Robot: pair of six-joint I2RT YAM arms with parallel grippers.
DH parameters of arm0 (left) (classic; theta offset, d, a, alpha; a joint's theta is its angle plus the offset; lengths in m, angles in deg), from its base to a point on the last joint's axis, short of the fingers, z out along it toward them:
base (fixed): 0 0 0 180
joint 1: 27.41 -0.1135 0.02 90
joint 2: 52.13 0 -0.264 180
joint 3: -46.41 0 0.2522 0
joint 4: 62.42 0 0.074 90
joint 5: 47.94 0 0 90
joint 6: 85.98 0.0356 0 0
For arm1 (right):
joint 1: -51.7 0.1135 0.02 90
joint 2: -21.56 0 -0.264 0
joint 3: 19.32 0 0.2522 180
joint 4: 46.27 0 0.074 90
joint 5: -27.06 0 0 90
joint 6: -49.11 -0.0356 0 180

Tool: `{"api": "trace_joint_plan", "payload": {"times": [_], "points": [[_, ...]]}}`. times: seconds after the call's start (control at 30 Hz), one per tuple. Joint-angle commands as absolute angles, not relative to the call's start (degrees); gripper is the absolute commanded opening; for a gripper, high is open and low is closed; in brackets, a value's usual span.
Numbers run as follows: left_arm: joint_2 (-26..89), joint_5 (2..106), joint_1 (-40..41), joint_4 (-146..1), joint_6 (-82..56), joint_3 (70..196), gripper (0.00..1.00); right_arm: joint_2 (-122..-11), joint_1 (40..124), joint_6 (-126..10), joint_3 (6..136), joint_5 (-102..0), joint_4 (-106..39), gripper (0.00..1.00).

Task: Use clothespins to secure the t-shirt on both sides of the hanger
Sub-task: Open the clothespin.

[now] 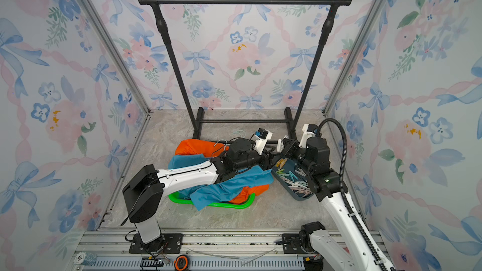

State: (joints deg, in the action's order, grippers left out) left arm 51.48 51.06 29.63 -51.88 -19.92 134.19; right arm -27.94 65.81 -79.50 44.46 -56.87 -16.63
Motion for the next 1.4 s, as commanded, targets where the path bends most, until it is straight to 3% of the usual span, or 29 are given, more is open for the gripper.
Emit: {"api": "trace_joint_plan", "payload": {"times": [0.0,0.33,0.53,0.7,0.87,0.97,1.13,1.37], "points": [[52.5,50.9,29.7,-50.8,-18.7,136.3,0.49,-27.3,66.4,-80.3,45.2,-55.6,-16.6,0.05],[53.2,50.4,29.0,-50.8,-17.6,137.6,0.24,-26.3,66.2,-80.7,44.6,-54.9,-16.8,0.05],[52.0,49.0,28.8,-50.8,-16.7,136.1,0.0,-25.9,66.0,-80.9,44.7,-54.4,-16.5,0.1],[49.9,48.1,27.9,-50.7,-16.2,134.1,0.0,-25.3,64.6,-80.7,46.0,-52.0,-14.5,0.3],[47.9,48.4,25.9,-50.7,-15.6,132.3,0.0,-25.1,60.7,-80.5,47.6,-43.5,-13.7,0.6],[47.7,48.5,25.9,-50.7,-14.5,132.2,0.0,-27.3,61.3,-78.2,50.3,-39.1,-11.9,0.7],[48.0,48.9,25.9,-50.7,-14.4,132.9,0.0,-29.9,65.0,-75.3,52.5,-40.6,-11.2,0.77],[48.0,49.2,26.0,-50.8,-14.4,133.5,0.0,-34.5,68.2,-74.0,55.5,-42.4,-10.3,0.79]]}}
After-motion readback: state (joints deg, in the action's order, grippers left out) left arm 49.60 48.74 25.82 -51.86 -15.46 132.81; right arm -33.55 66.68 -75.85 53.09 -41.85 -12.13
